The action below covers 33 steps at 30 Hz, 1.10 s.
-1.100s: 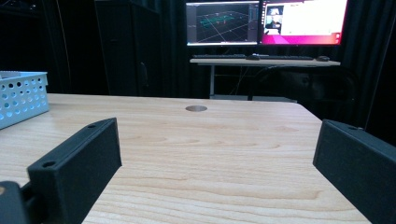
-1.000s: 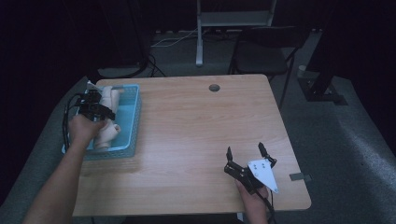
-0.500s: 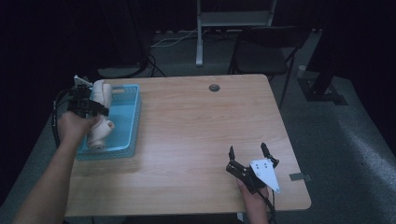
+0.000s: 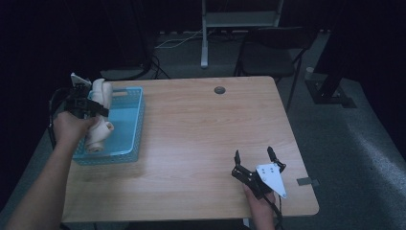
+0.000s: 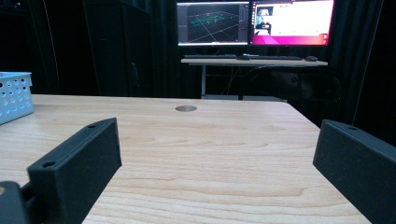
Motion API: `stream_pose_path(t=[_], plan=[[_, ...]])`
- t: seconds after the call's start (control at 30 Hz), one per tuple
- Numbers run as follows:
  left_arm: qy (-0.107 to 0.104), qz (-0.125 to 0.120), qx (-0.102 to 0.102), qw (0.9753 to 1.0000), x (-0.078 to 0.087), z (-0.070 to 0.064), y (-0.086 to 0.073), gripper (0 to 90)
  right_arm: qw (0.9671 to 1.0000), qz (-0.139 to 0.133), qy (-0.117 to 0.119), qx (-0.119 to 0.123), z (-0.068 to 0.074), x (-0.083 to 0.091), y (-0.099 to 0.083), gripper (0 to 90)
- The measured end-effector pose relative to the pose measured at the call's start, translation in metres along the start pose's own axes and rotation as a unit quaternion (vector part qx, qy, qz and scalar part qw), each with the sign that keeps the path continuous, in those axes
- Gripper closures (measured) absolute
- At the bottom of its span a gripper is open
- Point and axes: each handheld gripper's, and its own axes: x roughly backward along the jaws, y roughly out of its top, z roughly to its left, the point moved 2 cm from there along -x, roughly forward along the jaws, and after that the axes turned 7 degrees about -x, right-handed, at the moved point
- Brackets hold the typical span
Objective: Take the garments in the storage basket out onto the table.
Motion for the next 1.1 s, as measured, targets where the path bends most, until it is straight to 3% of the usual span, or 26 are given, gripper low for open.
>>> stream_pose_path(t=[0.4,0.5,0.6,0.77,0.97,1.1], plan=[[-0.023,-0.017,0.009,0.9996,0.02,0.001,0.004,62.8,1.0,0.001,-0.001,0.0,0.0,0.0,0.0,0.2],[-0.029,-0.023,0.01,0.9993,0.025,-0.003,0.006,62.8,1.0,0.001,-0.002,0.0,0.0,0.0,0.0,0.2],[-0.015,-0.026,0.002,0.9995,0.028,-0.007,0.008,62.8,1.0,0.001,-0.002,0.0,0.0,0.0,0.0,0.2],[-0.018,-0.028,-0.001,0.9994,0.034,-0.012,0.011,62.7,1.0,0.0,-0.001,0.0,0.0,-0.001,0.0,0.2],[-0.037,-0.037,0.003,0.9986,0.042,-0.021,0.017,62.7,1.0,0.0,-0.001,0.001,0.0,-0.001,0.0,0.2],[-0.041,-0.039,-0.007,0.9984,0.042,-0.032,0.022,62.7,1.0,0.0,-0.002,0.0,0.0,-0.001,0.0,0.2]])
